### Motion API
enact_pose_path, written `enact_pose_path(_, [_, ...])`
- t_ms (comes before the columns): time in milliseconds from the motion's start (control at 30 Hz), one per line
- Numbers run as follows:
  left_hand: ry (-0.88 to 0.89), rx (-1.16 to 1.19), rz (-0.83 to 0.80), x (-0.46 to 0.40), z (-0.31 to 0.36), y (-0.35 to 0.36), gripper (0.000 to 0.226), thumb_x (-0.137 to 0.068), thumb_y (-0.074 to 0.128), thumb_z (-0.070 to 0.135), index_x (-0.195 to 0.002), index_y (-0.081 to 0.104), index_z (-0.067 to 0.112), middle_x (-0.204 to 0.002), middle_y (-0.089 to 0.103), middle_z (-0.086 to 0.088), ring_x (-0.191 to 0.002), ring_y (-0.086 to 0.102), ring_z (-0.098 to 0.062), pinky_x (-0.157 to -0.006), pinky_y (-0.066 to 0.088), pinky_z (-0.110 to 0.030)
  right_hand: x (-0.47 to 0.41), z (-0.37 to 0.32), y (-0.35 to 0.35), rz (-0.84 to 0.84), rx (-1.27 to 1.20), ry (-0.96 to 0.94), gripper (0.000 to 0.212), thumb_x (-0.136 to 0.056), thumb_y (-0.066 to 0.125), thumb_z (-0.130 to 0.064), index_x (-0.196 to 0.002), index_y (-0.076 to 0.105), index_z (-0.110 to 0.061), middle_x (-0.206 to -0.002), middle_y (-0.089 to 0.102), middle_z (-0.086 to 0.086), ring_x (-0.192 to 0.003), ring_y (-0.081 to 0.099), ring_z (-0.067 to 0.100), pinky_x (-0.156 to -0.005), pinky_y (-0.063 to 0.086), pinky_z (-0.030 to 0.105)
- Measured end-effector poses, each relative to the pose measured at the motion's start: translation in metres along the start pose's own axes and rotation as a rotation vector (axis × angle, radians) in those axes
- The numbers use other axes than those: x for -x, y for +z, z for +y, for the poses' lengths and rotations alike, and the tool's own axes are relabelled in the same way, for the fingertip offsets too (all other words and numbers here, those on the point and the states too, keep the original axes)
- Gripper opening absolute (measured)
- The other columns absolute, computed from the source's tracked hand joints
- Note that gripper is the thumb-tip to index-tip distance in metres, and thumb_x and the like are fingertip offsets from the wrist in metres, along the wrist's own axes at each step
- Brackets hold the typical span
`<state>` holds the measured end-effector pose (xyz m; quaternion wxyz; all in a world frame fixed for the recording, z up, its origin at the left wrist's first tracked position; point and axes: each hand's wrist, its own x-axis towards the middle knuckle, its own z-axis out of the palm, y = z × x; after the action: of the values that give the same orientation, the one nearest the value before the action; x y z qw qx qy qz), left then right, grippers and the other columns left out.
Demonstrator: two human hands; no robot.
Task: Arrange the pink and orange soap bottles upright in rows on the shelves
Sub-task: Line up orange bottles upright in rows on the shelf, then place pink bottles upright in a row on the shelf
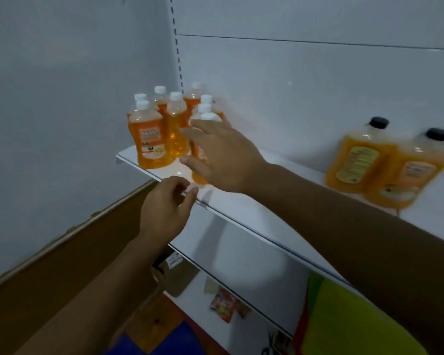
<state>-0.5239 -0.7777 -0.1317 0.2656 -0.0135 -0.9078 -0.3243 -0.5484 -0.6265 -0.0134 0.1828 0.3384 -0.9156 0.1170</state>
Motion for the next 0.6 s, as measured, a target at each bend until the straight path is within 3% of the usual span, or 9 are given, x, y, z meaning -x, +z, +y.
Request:
enact_pose_path(300, [0.223,0.131,-0.242,0.092,0.148,0.069,0.031,-0.088,0.056,0.048,-0.102,0.063,0.021,-0.091,0.065,0.008,-0.084,0.061,-0.008,-0.073,0.052,-0.026,0.203,0.073,-0.069,-0.029,0.008,0.349,0.058,-0.095,0.053,-0.044,-0.141,0.043,-0.012,-0.143,0.047,0.008,-0.129,0.045,0.027,-0.103,0.042,0.044])
enact_pose_path(467, [0.316,0.256,-0.392,0.121,0.222,0.104,0.033,-0.085,0.056,0.053,-0.102,0.06,0.025,-0.091,0.065,0.011,-0.084,0.063,-0.005,-0.065,0.047,-0.025,0.287,0.099,-0.106,-0.08,0.086,0.549,0.056,-0.094,0.052,-0.047,-0.141,0.04,-0.017,-0.142,0.047,0.005,-0.127,0.046,0.026,-0.1,0.044,0.044])
enact_pose_path(600, [0.384,0.322,-0.474,0.131,0.265,0.128,0.031,-0.087,0.063,0.048,-0.107,0.06,0.024,-0.095,0.065,0.009,-0.085,0.064,-0.008,-0.074,0.054,-0.033,0.335,0.118,-0.134,-0.039,0.117,0.698,0.056,-0.094,0.053,-0.045,-0.142,0.041,-0.018,-0.146,0.044,0.004,-0.13,0.045,0.025,-0.103,0.043,0.045])
